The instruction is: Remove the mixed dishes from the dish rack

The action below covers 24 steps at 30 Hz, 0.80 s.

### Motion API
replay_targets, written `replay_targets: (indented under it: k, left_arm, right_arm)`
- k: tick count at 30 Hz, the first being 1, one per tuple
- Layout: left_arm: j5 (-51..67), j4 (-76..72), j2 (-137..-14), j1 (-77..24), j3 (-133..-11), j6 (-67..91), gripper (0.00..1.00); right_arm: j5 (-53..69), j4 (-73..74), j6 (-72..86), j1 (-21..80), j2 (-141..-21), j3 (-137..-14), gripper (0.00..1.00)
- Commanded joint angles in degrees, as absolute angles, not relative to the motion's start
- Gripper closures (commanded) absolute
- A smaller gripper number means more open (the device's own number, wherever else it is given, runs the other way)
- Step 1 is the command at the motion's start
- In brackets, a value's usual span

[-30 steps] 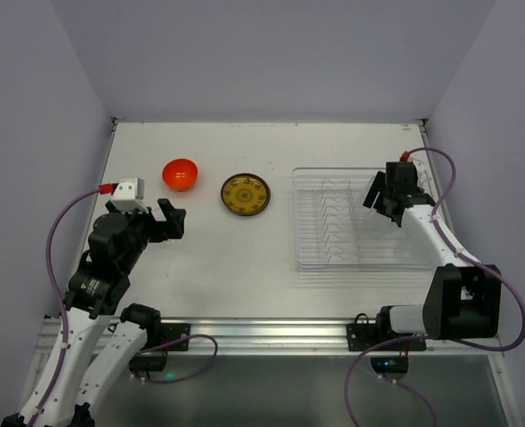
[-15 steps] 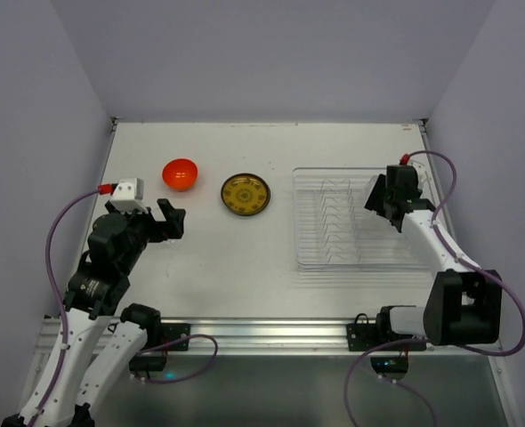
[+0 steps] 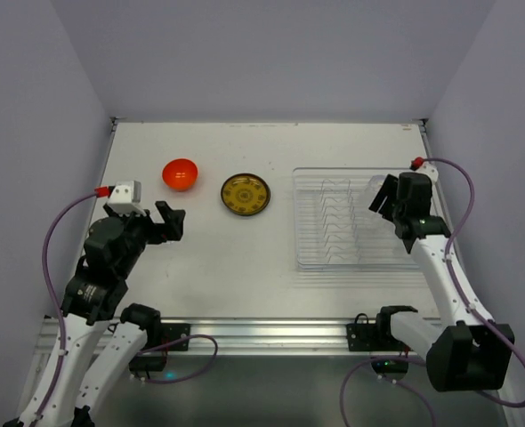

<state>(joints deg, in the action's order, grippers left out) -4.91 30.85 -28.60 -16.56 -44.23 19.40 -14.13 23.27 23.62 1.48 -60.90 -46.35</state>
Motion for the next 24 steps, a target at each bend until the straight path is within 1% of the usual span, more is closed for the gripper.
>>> replay_targets:
  k: [1,5,6,8,9,11,12,13,15,18,19,20,21,23,24]
  left_arm:
    - [-0.8,27.34,-26.72,-16.79,-44.65,18.11,0.0]
    - [7.27,23.58,-27.24,-16.79,-44.83,20.73,0.0]
    - [12.69,21.9,-27.59,-16.79,-43.95,21.7,0.0]
    - [18.34,17.95,-28.91,-16.87,-42.72,26.09,0.0]
    - [24.11,12.71,-29.44,-16.87,-41.93,27.93,0.0]
    - [29.94,5.93,-31.45,-16.87,-38.86,34.6,0.0]
    - [34.5,-2.46,-32.25,-16.96,-37.89,36.89,0.0]
    - [35.76,-6.03,-32.95,-17.66,-35.97,41.7,0.0]
    - [36.3,-15.5,-35.24,-19.59,-34.72,45.42,0.0]
    - [30.79,-22.91,-39.1,-28.27,-34.72,47.99,0.0]
    - [29.72,-24.85,-40.33,-32.91,-34.8,48.77,0.0]
    - [28.84,-29.48,-43.3,-35.22,-34.8,49.48,0.0]
    - [26.91,-31.62,-44.98,-39.59,-34.98,50.09,0.0]
    - [24.1,-36.09,-49.89,-44.01,-36.46,49.57,0.0]
    - [22.86,-36.73,-51.57,-47.86,-37.26,47.83,0.0]
  right_arm:
    - [-12.05,24.26,25.13,1.32,-56.35,-47.02,0.96]
    - [-6.52,25.13,26.19,1.32,-48.63,-46.93,0.98]
    - [-3.98,25.92,26.37,1.32,-47.56,-47.19,0.98]
    - [-1.51,26.54,26.72,1.32,-45.36,-47.55,0.98]
    - [-0.54,26.98,27.24,1.32,-43.35,-47.72,0.99]
    - [2.89,27.33,27.6,1.32,-41.49,-48.07,1.0]
    - [4.03,27.42,28.12,1.32,-39.92,-48.16,1.0]
    - [6.04,27.6,28.39,1.32,-39.29,-48.51,1.0]
    - [8.43,27.86,29.26,1.32,-38.15,-48.87,1.0]
    - [14.83,25.24,31.71,1.32,-35.43,-48.34,1.0]
    - [16.77,24.18,32.86,1.32,-34.03,-47.56,1.0]
    - [21.4,21.39,35.39,1.32,-33.4,-46.94,1.0]
    - [24.14,19.62,36.72,1.32,-32.88,-46.24,1.0]
    - [31.24,14.62,41.28,1.32,-31.91,-44.13,1.0]
    - [33.46,13.28,42.7,1.32,-31.64,-43.51,1.0]
